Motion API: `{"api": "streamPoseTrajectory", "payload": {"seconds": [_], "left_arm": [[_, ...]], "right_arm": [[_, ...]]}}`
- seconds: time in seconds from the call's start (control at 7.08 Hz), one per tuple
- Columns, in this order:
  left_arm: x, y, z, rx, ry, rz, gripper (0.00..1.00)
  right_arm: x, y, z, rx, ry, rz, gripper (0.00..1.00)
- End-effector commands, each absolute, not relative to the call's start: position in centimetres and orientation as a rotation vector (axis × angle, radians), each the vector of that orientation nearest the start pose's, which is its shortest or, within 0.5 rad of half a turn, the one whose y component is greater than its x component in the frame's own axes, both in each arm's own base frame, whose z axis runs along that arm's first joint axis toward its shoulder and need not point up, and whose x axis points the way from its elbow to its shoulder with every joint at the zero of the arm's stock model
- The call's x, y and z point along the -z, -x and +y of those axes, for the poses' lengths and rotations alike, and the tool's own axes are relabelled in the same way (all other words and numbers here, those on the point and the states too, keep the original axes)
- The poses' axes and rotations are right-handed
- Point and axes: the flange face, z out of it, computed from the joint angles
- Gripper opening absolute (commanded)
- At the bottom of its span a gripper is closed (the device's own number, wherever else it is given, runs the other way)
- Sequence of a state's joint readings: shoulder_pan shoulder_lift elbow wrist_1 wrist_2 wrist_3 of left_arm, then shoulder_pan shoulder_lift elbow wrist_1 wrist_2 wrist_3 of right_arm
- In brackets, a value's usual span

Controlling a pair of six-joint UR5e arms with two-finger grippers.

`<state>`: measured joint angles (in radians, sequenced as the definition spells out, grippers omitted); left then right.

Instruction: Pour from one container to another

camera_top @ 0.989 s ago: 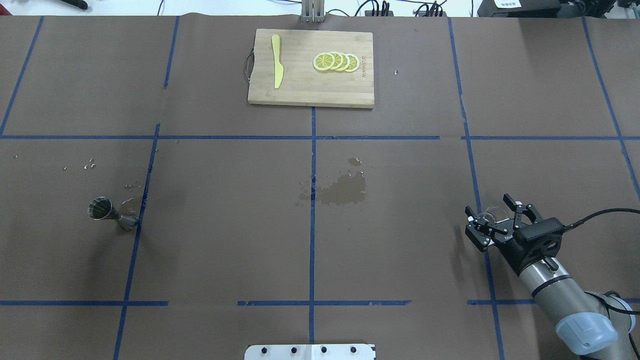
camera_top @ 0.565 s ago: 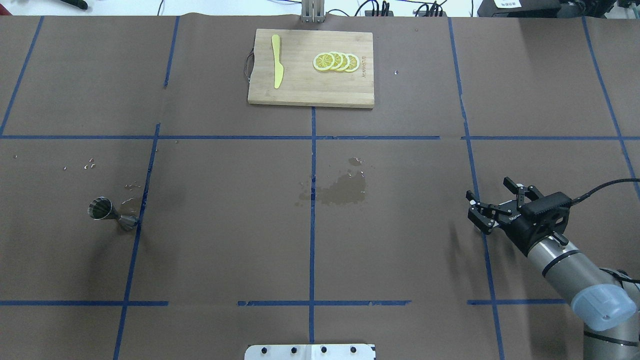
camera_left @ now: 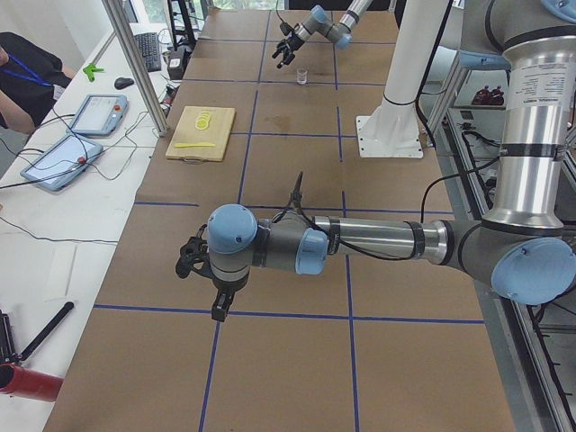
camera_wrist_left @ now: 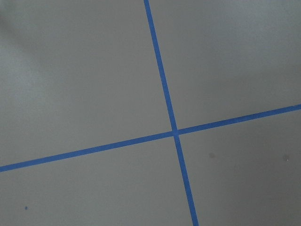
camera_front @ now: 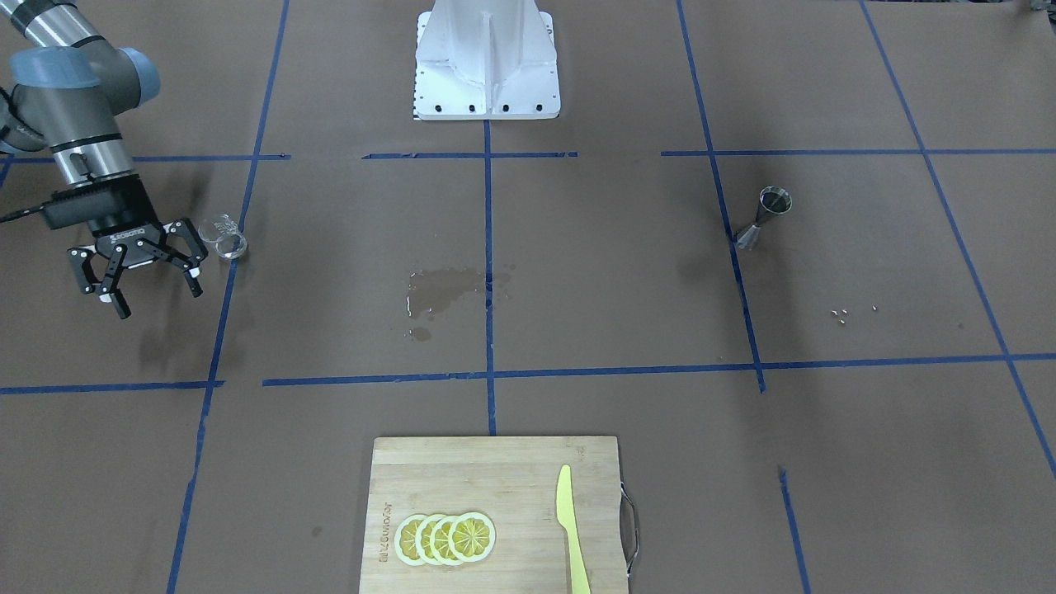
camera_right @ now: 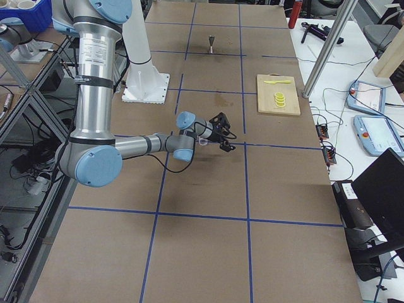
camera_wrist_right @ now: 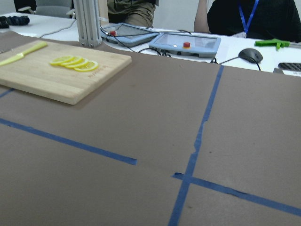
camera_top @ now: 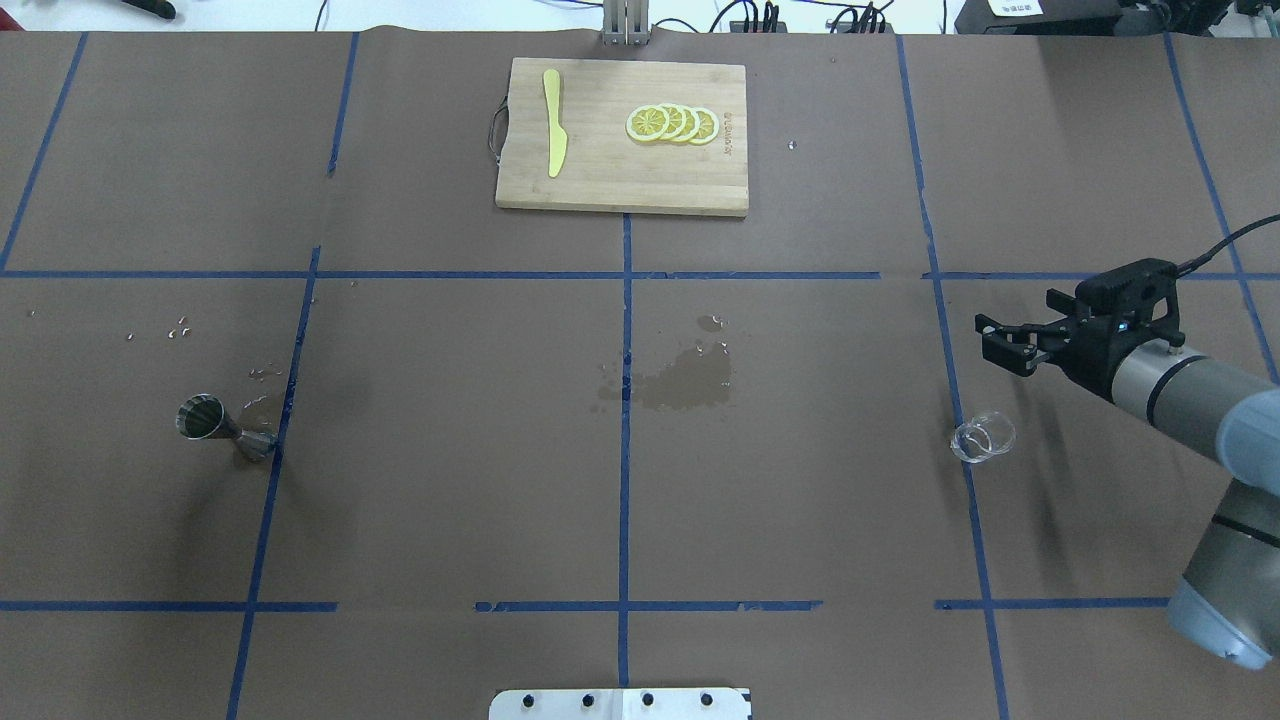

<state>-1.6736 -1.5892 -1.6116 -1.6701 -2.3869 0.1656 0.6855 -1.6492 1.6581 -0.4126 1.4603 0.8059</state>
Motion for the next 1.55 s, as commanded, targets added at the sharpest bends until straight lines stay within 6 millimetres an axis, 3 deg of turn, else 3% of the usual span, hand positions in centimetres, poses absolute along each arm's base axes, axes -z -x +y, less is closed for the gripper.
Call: {"api": "streamPoseTrajectory", "payload": {"seconds": [0.0, 0.28, 0.57, 0.71, 1.13, 1.41], "left_arm": [[-61.2, 11.3, -50.0, -0.126, -0.265, 0.786, 1.00], [-61.1, 11.3, -50.0, -0.128, -0.267, 0.786, 1.00], [-60.4, 11.3, -50.0, -0.134, -0.280, 0.784, 1.00], [-60.3, 11.3, -50.0, -0.134, -0.281, 0.784, 1.00], [-60.3, 11.3, -50.0, -0.134, -0.282, 0.777, 1.00], [-60.4, 11.3, -50.0, -0.134, -0.280, 0.776, 1.00]], "right_arm": [[-53.1, 24.3, -46.9, 0.047, -0.665, -0.794, 1.00], [-53.9, 17.1, -50.3, 0.064, -0.449, -0.814, 1.00], [-56.2, 9.0, -51.7, 0.203, -0.338, -0.785, 1.00], [-57.2, 5.1, -51.8, 0.167, -0.255, -0.813, 1.00], [-60.4, -2.2, -50.4, 0.079, -0.070, -0.830, 1.00], [-61.8, -5.1, -49.2, 0.097, -0.055, -0.809, 1.00]]}}
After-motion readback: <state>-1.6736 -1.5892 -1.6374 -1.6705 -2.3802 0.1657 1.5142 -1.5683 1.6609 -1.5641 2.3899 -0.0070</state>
